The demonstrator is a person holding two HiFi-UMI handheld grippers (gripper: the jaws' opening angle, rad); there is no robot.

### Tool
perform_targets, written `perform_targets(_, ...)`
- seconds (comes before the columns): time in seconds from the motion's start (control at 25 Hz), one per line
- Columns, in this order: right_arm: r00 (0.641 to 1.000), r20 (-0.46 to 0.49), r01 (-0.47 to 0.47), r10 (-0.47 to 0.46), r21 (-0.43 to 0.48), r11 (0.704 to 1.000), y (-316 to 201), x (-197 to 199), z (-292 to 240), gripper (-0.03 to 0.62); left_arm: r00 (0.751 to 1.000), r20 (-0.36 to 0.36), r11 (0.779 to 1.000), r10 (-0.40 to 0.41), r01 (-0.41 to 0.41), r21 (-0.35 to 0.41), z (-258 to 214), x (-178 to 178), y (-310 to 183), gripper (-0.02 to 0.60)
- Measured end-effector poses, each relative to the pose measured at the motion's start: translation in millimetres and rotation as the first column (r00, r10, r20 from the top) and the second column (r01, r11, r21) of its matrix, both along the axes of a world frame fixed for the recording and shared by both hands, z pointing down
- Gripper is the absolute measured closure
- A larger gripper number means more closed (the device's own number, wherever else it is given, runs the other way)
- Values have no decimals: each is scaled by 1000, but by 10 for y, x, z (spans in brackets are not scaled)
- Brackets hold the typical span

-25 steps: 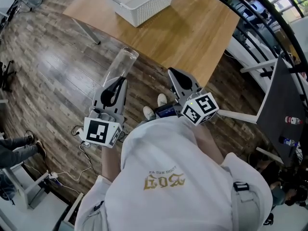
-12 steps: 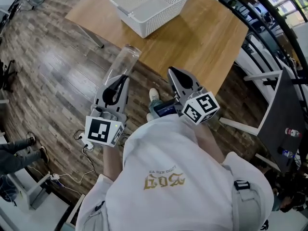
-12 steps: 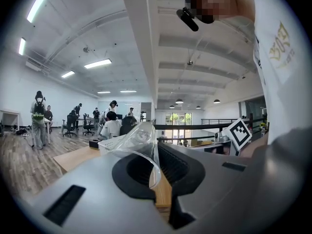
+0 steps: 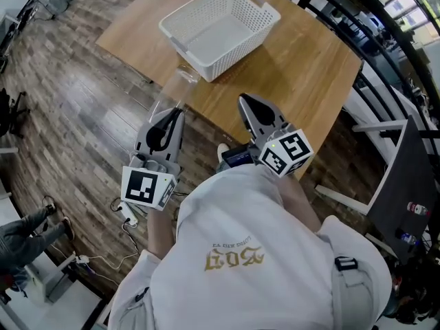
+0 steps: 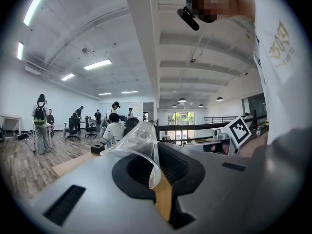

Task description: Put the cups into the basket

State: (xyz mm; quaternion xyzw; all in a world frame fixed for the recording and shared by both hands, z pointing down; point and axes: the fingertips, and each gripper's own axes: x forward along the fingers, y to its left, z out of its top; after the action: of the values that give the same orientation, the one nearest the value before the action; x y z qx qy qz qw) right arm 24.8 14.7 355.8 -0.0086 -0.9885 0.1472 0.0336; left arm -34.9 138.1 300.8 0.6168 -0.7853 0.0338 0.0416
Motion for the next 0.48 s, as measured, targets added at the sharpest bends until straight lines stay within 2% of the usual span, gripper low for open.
perform_targets(0.48, 999, 31, -12, 13, -27, 1000, -435, -392, -86, 584, 1000, 15, 999, -22, 22, -34, -45, -461, -309, 557)
